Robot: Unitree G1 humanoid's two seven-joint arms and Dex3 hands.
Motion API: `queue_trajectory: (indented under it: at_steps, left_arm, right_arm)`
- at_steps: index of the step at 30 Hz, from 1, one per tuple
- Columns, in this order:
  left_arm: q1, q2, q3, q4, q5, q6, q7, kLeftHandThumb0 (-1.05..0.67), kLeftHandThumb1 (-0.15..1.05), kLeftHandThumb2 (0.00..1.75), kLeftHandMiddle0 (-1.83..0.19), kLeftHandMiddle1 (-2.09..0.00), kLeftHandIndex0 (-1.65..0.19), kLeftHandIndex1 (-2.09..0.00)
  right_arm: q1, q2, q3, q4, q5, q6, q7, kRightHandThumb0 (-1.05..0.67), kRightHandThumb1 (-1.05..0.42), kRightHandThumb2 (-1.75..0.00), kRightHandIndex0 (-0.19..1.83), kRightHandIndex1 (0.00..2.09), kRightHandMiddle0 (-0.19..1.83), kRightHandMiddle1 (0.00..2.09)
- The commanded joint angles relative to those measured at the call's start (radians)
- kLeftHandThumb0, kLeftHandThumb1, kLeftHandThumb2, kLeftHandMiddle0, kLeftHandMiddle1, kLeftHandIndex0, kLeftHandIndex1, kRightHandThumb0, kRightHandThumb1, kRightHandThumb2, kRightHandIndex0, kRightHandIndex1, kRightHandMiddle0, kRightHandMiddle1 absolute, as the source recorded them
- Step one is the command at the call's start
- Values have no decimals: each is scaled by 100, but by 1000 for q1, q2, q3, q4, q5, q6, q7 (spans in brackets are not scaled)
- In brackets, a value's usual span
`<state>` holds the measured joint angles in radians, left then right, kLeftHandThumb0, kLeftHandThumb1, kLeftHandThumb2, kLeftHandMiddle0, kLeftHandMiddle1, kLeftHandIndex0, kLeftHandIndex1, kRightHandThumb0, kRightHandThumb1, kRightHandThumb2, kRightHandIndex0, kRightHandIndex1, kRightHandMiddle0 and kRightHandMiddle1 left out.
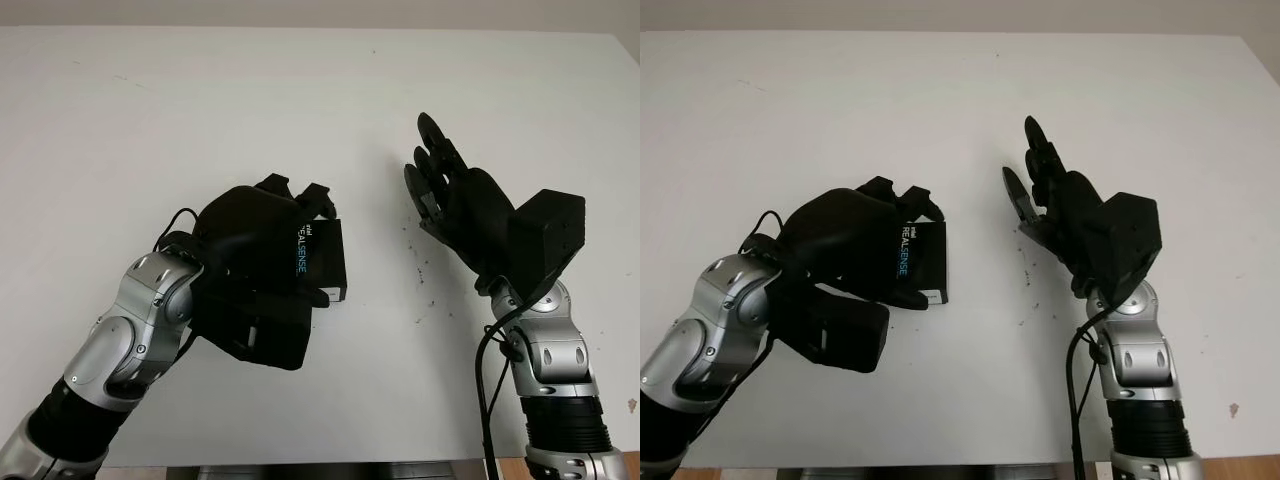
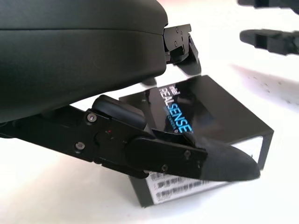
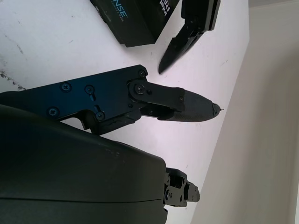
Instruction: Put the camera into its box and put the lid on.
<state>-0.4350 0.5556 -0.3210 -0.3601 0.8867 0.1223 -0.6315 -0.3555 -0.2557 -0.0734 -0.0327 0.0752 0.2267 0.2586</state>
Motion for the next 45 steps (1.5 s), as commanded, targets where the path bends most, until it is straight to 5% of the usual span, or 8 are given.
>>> queue_trajectory:
  at_steps: [1,12,16,20,25,32,38,45]
  left_arm:
    - [21,11,2,-23,6,-7,-13,-93,105,17,19,-1,19,-1]
    - [47,7,28,-42,-22,-18,-20,-99,105,14,19,0,19,0]
    - [59,-21,119,-75,-195,25,-49,-100,105,23,19,0,19,0]
    - [70,-79,257,-100,-406,83,-3,-97,105,53,19,0,19,0]
    - [61,-163,416,-10,-677,88,108,-89,105,61,19,0,19,0]
    - [38,-302,501,146,-891,67,297,-87,105,63,19,0,19,0]
    - [46,-387,519,231,-957,24,442,-87,105,68,19,0,19,0]
    - [41,-402,524,361,-1004,-37,479,-85,105,71,19,0,19,0]
  right_arm:
    - [6,-7,-8,1,7,-16,3,-63,-105,-56,-13,5,-11,5]
    - [2,-9,-10,6,11,-20,10,-61,-105,-56,-13,5,-11,5]
    - [1,-9,-11,12,7,-31,9,-62,-105,-56,-13,5,-11,5]
    - [-3,0,-18,10,19,-40,7,-62,-105,-56,-12,5,-10,6]
    - [-15,11,-20,-4,33,-29,-10,-64,-105,-56,-11,6,-10,6]
    - [-31,39,-19,-26,42,-9,-54,-61,-105,-58,-11,6,-8,6]
    - [-37,34,-4,-25,17,-19,-65,-65,-105,-65,-11,6,-11,5]
    - [-46,48,12,4,0,-65,-61,-77,-105,-76,-19,0,-19,0]
